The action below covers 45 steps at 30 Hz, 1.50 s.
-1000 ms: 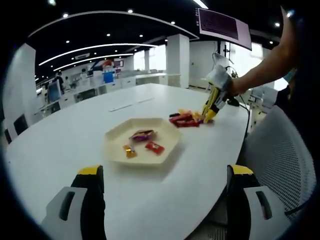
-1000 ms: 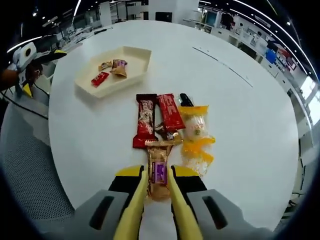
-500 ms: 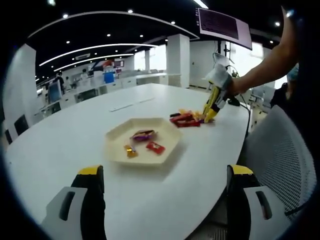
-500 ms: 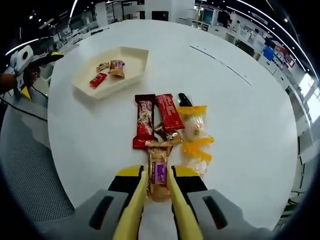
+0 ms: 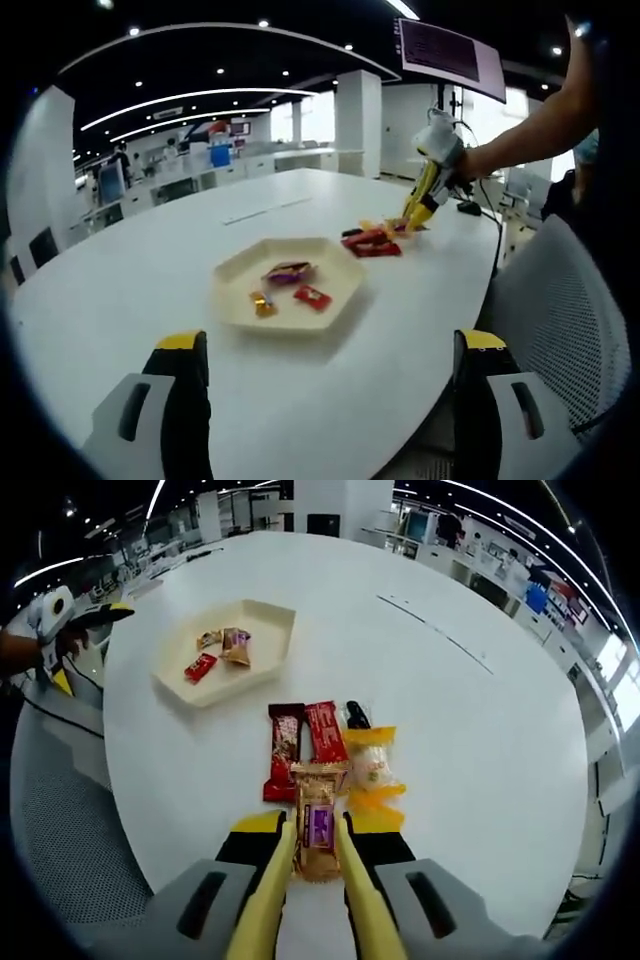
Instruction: Place the target food into the container with the food tongs after gripping and lifting it, then release it inside without dropping or visibly crushing the food.
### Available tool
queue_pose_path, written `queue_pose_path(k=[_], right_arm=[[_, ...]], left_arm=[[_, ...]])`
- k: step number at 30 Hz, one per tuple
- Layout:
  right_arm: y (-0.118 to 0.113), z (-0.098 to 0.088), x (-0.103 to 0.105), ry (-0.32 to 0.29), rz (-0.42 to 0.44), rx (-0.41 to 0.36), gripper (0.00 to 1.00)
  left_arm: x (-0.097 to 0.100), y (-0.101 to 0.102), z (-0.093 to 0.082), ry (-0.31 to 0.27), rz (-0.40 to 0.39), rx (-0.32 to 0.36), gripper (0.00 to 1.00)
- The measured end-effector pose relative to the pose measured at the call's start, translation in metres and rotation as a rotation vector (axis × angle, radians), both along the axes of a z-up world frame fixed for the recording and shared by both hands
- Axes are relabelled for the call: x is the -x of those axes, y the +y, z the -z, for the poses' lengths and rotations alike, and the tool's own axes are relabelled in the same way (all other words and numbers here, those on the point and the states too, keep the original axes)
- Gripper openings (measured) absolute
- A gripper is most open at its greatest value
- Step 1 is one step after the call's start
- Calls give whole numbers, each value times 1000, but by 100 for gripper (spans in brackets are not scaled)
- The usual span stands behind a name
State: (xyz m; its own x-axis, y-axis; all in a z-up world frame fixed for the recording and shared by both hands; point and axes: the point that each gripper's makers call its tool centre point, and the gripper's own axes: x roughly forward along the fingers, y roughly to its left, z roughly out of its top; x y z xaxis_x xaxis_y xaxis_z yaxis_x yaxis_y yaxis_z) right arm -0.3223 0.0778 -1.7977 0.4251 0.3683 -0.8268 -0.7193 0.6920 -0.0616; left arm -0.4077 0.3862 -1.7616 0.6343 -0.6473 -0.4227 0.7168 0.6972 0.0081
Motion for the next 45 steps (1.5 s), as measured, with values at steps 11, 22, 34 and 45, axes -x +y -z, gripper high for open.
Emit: queue_pose_path(k=[11, 22, 34, 45], right_arm=[[6, -20, -9, -19, -14, 16, 22], [13, -30, -6, -32, -22, 31, 22], [21, -36, -8, -29, -51, 59, 22], [40, -46, -23, -38, -98, 60, 22]], left_arm=[[-3, 3, -6, -20, -17, 24, 99], [-1, 1, -11, -42, -6, 33, 99], [-4, 5, -14, -46, -31, 49, 98], [-3, 4, -15, -46, -30, 56, 99]])
